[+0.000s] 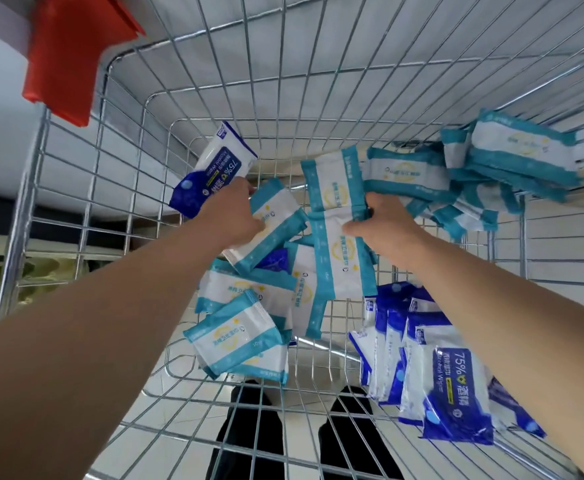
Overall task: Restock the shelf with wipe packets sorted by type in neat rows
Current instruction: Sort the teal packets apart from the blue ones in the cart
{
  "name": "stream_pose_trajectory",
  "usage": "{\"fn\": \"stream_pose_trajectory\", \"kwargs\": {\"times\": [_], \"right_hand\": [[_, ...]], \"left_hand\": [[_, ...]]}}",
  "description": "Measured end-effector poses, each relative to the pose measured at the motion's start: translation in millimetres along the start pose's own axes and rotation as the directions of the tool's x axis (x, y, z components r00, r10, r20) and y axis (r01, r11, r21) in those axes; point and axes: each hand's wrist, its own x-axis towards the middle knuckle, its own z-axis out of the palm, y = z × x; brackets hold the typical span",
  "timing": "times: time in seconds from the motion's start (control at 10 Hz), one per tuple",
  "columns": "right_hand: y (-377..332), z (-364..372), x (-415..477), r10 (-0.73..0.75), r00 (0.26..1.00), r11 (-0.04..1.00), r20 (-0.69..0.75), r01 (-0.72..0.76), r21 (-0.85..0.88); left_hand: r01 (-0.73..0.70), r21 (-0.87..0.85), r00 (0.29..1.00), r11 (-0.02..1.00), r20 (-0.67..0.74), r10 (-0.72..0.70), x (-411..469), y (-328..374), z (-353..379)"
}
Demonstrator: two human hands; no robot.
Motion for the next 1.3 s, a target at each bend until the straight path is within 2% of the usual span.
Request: {"fn": "stream_pose_trajectory", "kwargs": {"times": [0.1,0.2,0.3,0.4,0.5,0.6,0.7,0.8,0.9,1.0,1.1,1.2,1.3], "right_hand": [[0.5,-6.4,-7.8,-0.049,0.998,0.998,-0.036,0.047,-0.047],[-4.0,-15.7,-17.2,-0.102,0.991,0.994,-0.086,0.104,0.015],[-9.8,-21.4,-26.2,-0.047,0.969,0.962,-0.243,0.11,0.25],[-14.0,-30.8,-33.2,0.13,0.931,0.854,-0.341,0.07,0.516],[-17.2,-39.8,-31.1,0.284,0.87,0.749,-0.402,0.06,0.66],[-19.5,-46.4,-17.6,0.378,0.852,0.654,-0.361,0.031,0.756],[-14.7,-55.8,-8.6,0.352,0.898,0.791,-0.264,-0.134,0.597],[-3.6,-64.4,-5.3,0.317,0.92,0.875,-0.228,-0.192,0.444],[2.1,-68.2,-2.6,0.291,0.936,0.887,-0.199,-0.186,0.422],[1.2,-69.1,-2.2,0.228,0.957,0.928,-0.177,-0.159,0.336],[-1.1,-71.5,-1.1,0.21,0.963,0.947,-0.169,-0.158,0.278],[-0.5,-71.1,-0.2,0.208,0.967,0.941,-0.15,-0.157,0.3],[4.3,-69.1,-3.1,0.112,0.978,0.986,-0.175,-0.088,0.14]], "left_hand": [[-0.012,0.024,1.0,1.0,0.015,0.011,-3.9,-0.7,-5.2],[-0.034,-0.113,0.995,0.993,-0.097,0.023,-14.4,7.4,-17.1],[-0.029,-0.268,0.969,0.963,-0.243,-0.039,-25.7,25.1,-34.4],[-0.031,-0.42,0.949,0.907,-0.297,-0.106,-30.0,43.3,-42.0],[-0.024,-0.545,0.959,0.838,-0.248,-0.135,-30.4,60.1,-36.8],[0.032,-0.661,0.968,0.75,-0.165,-0.187,-22.1,69.3,-22.1],[0.083,-0.709,0.965,0.701,-0.117,-0.233,-12.0,73.2,-5.4],[0.133,-0.731,0.954,0.669,-0.09,-0.288,-5.5,73.6,7.1],[0.158,-0.835,0.928,0.528,-0.056,-0.367,-7.7,79.9,10.3],[0.192,-0.965,0.922,0.179,0.115,-0.37,0.2,91.1,15.5],[0.251,-0.963,0.939,0.095,0.219,-0.266,6.0,106.6,18.9],[0.367,-0.776,0.928,0.513,0.268,-0.258,10.4,113.2,32.5],[0.261,-0.491,0.963,0.831,0.194,-0.188,16.6,105.1,38.1]]}}
